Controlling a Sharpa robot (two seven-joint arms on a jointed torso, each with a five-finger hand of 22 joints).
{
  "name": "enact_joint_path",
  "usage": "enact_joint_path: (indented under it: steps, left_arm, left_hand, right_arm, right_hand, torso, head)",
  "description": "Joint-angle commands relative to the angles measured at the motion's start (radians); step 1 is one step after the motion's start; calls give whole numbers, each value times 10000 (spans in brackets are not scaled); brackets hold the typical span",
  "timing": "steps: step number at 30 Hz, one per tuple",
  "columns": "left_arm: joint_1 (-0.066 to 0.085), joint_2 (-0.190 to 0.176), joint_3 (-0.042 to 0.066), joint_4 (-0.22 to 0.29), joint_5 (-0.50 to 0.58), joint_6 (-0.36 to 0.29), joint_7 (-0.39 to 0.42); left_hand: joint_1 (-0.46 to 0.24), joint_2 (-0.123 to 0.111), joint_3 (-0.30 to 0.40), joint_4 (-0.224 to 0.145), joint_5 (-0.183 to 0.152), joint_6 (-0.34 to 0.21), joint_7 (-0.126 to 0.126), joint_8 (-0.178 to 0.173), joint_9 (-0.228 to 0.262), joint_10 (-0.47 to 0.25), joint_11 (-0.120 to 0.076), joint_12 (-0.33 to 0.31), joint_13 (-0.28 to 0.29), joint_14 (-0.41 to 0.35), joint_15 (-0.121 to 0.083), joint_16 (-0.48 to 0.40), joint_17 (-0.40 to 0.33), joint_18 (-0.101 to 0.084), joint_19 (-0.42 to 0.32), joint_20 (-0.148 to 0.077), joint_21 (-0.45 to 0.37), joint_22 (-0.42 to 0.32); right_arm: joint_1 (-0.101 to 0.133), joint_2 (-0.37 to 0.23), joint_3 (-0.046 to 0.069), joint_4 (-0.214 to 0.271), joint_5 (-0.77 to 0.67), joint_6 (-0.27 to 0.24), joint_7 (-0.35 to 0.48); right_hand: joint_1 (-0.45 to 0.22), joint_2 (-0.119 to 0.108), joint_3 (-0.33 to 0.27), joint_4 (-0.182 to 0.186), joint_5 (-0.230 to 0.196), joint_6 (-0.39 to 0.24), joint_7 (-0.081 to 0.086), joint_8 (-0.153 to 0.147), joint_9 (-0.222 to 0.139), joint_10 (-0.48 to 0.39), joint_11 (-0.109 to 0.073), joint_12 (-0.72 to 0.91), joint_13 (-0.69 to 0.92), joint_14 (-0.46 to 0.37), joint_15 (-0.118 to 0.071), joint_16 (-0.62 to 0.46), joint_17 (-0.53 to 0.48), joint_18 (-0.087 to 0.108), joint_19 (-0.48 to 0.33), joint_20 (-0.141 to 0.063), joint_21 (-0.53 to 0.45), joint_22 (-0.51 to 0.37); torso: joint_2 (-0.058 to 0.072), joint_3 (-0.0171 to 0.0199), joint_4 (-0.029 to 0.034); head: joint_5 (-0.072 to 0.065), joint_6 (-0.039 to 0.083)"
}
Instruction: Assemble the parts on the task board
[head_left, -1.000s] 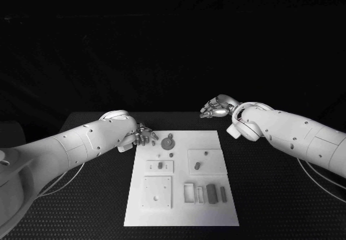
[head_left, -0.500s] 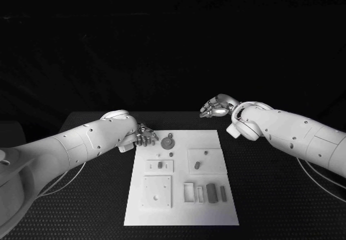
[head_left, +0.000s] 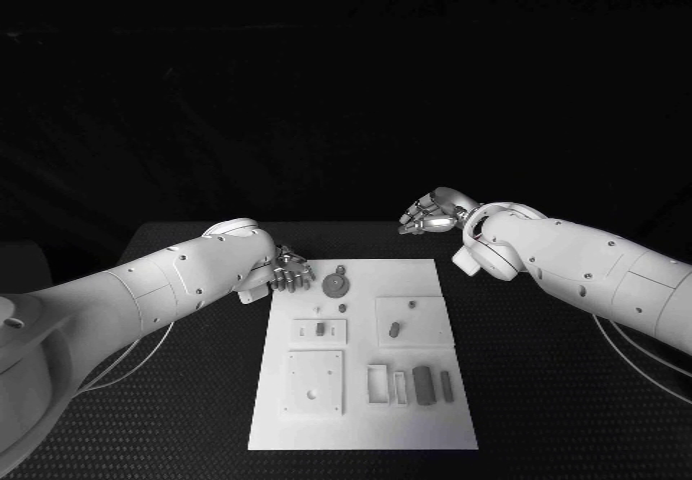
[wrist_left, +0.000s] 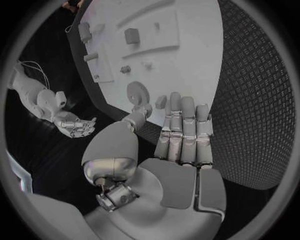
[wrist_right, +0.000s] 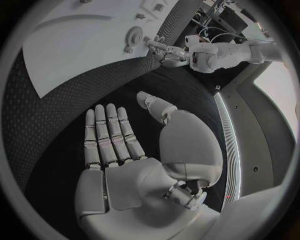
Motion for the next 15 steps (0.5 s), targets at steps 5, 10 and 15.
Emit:
enact_joint_path:
  steps: [5, 10, 15]
  left_arm:
    - [-13, 54, -8, -104, 239, 139, 136]
    - [-38, 97, -13, -202, 306, 136, 148]
    - [-55, 136, -26, -237, 311, 249, 145]
  left_hand:
    - [77, 65, -15, -91, 30, 56, 23, 35, -30, 89, 3, -62, -22, 27, 30, -79, 16, -96, -16, -472, -70, 14]
    - [93, 77, -13, -108, 30, 43, 28, 32, -44, 86, 6, -79, -30, 21, 34, -90, 18, -99, -15, -469, -81, 18]
    - [121, 85, -8, -136, 31, 38, 31, 35, -56, 93, 8, -91, -35, 22, 36, -96, 23, -100, -11, -468, -90, 22]
  right_arm:
    - [-4, 1, 2, 32, -41, 71, 90]
    - [-4, -1, 2, 84, -41, 83, 90]
    - [-4, 5, 2, 88, -41, 81, 90]
  right_hand:
    - [-16, 42, -17, -31, 57, -70, 33, 65, -11, -9, 19, -53, -9, -77, -6, 41, -10, -79, -64, 14, -35, 13]
    - [-20, 43, -18, -29, 60, -70, 33, 66, -12, -9, 19, -53, -9, -78, -6, 41, -10, -78, -63, 14, -37, 16]
    - [-25, 42, -20, -26, 61, -69, 33, 67, -13, -9, 19, -53, -9, -79, -6, 41, -11, -79, -63, 15, -40, 18]
  torso:
    - [9, 1, 2]
    - [9, -4, -2]
    - [5, -5, 0]
  head:
    - [-19, -23]
    - [-21, -34]
    - [-32, -56]
